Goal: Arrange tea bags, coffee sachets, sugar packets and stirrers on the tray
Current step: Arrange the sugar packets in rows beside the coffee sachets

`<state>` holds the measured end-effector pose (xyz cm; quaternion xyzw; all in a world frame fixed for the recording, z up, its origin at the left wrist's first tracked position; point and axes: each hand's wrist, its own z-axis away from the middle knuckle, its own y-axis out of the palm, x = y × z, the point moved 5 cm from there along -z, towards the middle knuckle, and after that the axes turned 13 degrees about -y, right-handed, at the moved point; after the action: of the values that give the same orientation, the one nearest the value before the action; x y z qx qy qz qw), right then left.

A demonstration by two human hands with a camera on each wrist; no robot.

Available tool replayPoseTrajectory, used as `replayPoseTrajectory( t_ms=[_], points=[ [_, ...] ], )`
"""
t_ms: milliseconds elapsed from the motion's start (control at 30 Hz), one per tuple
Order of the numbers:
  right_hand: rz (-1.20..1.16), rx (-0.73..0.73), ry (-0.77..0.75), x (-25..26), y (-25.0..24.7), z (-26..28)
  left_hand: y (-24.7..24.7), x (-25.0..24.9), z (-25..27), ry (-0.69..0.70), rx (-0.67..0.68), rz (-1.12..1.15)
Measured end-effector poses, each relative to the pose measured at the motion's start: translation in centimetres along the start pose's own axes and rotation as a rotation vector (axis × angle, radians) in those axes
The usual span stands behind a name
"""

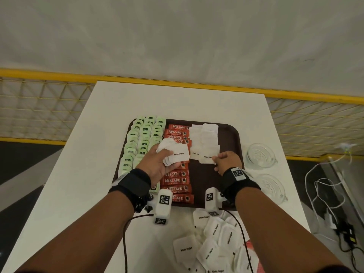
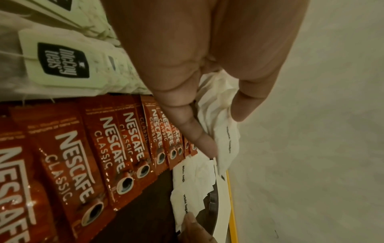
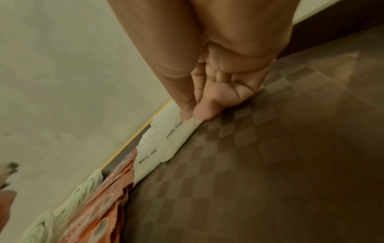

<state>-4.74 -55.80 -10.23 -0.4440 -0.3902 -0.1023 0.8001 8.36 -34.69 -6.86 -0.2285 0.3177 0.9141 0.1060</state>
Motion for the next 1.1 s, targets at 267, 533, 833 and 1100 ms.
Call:
replayPoseTrajectory(
  t_ms=[267,533,833,1100],
  points=[
    [-0.053,0.150,-0.251,5.1,0.5,3.0,0.7,0.5,-0.6,0.021,-0.008,-0.013],
    [-0.439,0.279,-0.210,5.0,2.1,4.8,0.5,1.2,-0.9,0.038,-0.019,-0.026],
    [-0.336,0.110,-0.064,1.0,1.5,2.8,-1.1,0.4,-0.6,0.056,-0.071,-0.003],
    [0.001,0.056,-0.089,1.6,1.9,1.7,-0.2,0.5,-0.5,-0.031,-0.039,-0.009]
  ],
)
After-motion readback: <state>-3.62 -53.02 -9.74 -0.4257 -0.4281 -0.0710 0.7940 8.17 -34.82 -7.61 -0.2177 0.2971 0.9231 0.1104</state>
